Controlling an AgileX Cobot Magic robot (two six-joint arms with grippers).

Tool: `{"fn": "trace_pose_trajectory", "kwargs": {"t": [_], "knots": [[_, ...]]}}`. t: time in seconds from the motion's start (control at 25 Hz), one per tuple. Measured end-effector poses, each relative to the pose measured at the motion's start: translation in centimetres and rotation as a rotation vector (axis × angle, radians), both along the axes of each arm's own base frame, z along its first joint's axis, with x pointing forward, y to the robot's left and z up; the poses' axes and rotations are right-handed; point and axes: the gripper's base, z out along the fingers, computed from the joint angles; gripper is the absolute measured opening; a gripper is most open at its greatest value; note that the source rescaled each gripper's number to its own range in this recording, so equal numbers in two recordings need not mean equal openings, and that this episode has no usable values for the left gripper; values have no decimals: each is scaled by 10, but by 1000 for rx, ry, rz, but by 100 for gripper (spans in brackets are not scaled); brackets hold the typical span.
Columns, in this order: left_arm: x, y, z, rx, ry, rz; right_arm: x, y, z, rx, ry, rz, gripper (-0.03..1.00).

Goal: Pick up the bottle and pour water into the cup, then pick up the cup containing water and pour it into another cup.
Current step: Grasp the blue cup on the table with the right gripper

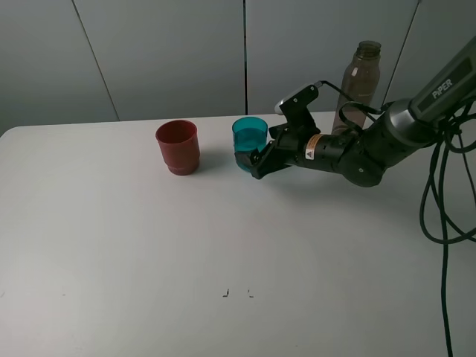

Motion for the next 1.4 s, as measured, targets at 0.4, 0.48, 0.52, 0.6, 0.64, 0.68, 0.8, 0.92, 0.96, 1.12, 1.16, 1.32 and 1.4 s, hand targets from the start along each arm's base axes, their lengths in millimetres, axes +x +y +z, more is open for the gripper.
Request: {"fn": "trace_pose_trajectory", "kwargs": {"t": [0.4,0.48,0.52,0.6,0.64,0.68,0.8,0.92,0.96,1.12,1.16,1.32,1.4], "knots": [[0,0,0,0,0,0,4,6,-25,-5,48,-4,94],[0,0,0,0,0,0,6,9,-26,2,44,-4,94],[0,0,0,0,0,0,7,10,-26,5,43,-7,94],[0,0,0,0,0,0,10,12,-27,14,37,-13,94],[0,0,0,0,0,0,12,13,-26,18,33,-15,94],[0,0,0,0,0,0,13,13,-25,20,29,-17,94],[0,0,0,0,0,0,17,14,-22,29,15,-21,94],[0,0,0,0,0,0,19,15,-21,32,9,-20,94],[0,0,0,0,0,0,19,15,-23,35,13,-22,94],[0,0,0,0,0,0,18,14,-32,36,37,-33,94],[0,0,0,0,0,0,18,14,-33,37,39,-37,94],[0,0,0,0,0,0,21,15,-31,43,33,-41,94],[0,0,0,0,0,0,23,16,-29,48,22,-41,94]]}}
